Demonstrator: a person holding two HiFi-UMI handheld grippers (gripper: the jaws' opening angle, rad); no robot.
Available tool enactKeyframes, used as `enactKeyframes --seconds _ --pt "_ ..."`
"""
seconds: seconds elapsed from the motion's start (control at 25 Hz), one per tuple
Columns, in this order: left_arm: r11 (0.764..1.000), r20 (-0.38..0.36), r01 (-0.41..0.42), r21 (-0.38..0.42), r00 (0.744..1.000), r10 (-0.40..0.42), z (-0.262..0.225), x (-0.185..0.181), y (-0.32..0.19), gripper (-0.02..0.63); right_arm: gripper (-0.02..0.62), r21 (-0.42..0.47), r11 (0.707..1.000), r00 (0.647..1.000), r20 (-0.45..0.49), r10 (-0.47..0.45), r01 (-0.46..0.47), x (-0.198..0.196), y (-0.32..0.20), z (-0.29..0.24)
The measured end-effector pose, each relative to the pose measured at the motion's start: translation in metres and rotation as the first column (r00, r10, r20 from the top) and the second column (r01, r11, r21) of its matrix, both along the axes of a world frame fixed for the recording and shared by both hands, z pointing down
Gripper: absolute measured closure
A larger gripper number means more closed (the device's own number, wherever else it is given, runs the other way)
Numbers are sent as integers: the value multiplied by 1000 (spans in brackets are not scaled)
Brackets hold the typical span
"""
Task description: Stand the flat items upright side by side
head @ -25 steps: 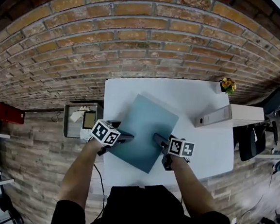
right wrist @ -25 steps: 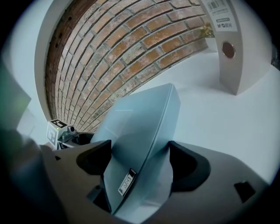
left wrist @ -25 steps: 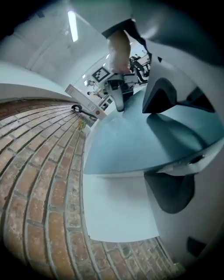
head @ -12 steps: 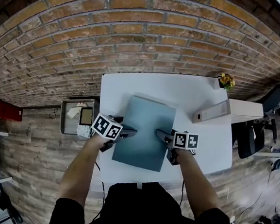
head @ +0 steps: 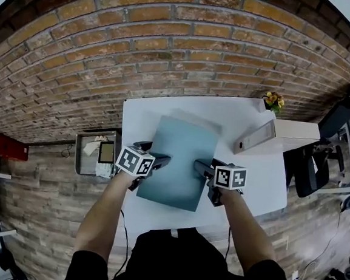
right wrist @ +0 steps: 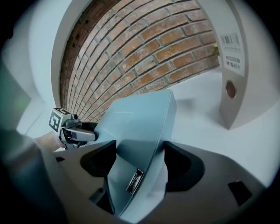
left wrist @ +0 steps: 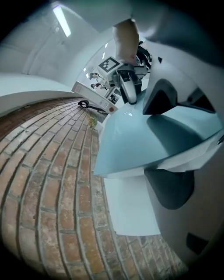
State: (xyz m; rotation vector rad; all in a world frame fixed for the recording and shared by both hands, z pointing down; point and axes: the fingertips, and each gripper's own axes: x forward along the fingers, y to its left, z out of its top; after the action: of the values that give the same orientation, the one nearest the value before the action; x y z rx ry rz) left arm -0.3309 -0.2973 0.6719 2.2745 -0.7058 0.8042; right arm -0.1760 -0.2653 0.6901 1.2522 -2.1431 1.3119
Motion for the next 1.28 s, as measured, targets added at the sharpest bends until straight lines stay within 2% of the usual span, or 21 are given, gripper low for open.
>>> enactKeyframes --seconds 0.32,0.56,0.72,0.96,1.12,1.28 --pt "978 -38 59 201 998 -52 -70 12 -28 247 259 161 987 999 -36 -5 10 14 -19 -54" --pt "947 -97 72 312 994 -44 -109 24 -28 247 279 323 946 999 26 20 -27 30 -28 -105" --pt "935 -139 73 347 990 -25 -118 28 -18 247 293 440 898 1000 -17 15 -6 38 -25 -130" --pt "910 -148 52 412 989 10 -115 25 -5 247 315 556 831 998 -61 6 29 37 -6 -152" --pt "890 -138 69 451 990 -7 -121 17 -14 245 336 580 812 995 -97 -17 71 25 6 -158" --pt "890 -121 59 452 993 -4 -119 8 -16 233 357 582 806 991 -128 -38 107 12 22 -154"
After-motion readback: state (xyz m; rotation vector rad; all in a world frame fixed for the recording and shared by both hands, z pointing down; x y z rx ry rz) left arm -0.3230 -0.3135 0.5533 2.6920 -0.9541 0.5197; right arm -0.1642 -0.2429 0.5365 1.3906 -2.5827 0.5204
